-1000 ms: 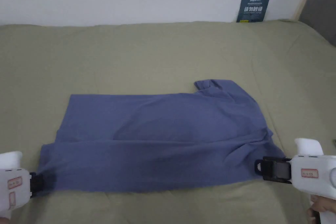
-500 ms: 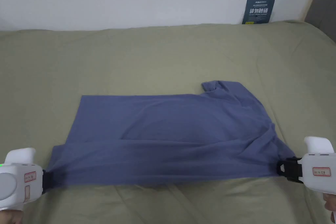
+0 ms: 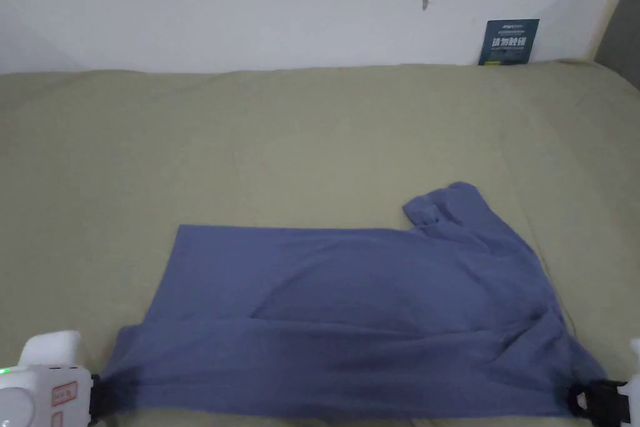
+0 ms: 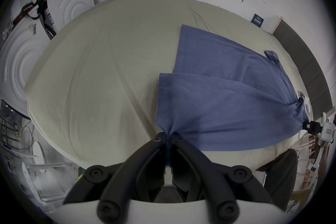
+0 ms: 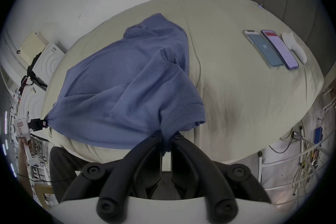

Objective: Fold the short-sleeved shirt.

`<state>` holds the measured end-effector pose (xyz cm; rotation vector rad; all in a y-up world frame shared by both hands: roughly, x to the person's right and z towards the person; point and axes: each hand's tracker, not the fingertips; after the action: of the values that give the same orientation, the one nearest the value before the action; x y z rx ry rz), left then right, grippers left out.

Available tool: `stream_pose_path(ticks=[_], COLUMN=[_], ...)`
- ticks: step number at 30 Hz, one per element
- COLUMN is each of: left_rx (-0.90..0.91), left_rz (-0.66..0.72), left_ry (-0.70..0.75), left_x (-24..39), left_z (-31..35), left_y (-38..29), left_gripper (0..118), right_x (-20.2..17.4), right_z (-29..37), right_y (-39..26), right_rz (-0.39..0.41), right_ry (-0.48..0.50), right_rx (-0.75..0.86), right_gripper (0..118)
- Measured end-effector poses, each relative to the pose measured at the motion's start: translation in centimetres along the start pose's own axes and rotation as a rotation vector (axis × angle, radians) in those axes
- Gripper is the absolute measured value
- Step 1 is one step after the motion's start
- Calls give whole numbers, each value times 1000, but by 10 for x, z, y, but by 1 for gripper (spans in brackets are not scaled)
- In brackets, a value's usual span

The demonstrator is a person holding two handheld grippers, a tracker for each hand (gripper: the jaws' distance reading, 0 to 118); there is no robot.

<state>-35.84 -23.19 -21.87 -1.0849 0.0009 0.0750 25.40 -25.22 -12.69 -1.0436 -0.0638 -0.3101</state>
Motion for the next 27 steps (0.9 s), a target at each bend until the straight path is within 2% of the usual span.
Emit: stream_pose_path(ticks=[5, 6, 7, 8, 9, 10, 13, 14, 15, 16, 17, 18, 19, 20, 22, 25, 27], left_rx=[1, -17, -23, -21, 54, 63, 100, 125, 157, 175, 199, 225, 242, 242, 224, 203, 176], left_rz=[11, 14, 15, 27, -14, 27, 67, 55, 48, 28, -7, -49, -27, -58, -50, -16, -66], left_ry=[-14, -24, -18, 5, 9, 0, -45, -59, -62, -85, -110, -76, -31, -11, -55, -83, -20], left_x=[-10, -11, -13, -16, -19, -19, -19, 0, 9, 16, 26, 11, 15, 19, 29, 37, 43], left_z=[-10, -14, -16, -18, -5, 14, 46, 18, 20, 22, 23, 7, -1, -9, -12, -38, -58], left_y=[0, 2, 2, 1, 4, 35, 90, 25, 28, 33, 37, 66, 71, 81, 98, 128, 153], left_gripper=[4, 26, 74, 117, 115, 113, 114, 113, 107, 84, 30, 0, 0, 0, 0, 0, 0], right_x=[3, 3, 5, 7, 9, 6, -25, -34, -24, -31, -39, -46, -53, -59, -69, -60, -65], right_z=[-4, -5, -3, 0, 3, 13, 51, 57, 45, 48, 49, 44, 41, 39, 34, 19, 7], right_y=[-7, -5, -4, -4, -5, 1, 20, 28, 34, 40, 48, 55, 58, 65, 75, 92, 104], right_rz=[-11, -24, -43, -32, -28, -43, -32, -14, 12, 29, 67, 98, 120, 138, 132, 106, 120], right_ry=[13, -5, -46, -48, -39, -1, -16, -11, -19, -40, -57, -111, -125, -119, -94, -64, -67], right_rx=[18, 11, 7, 18, 27, 93, 123, 124, 193, 245, 261, 284, 344, 328, 317, 312, 302], right_gripper=[12, 35, 70, 105, 117, 115, 115, 110, 85, 48, 0, 0, 0, 0, 0, 0, 0])
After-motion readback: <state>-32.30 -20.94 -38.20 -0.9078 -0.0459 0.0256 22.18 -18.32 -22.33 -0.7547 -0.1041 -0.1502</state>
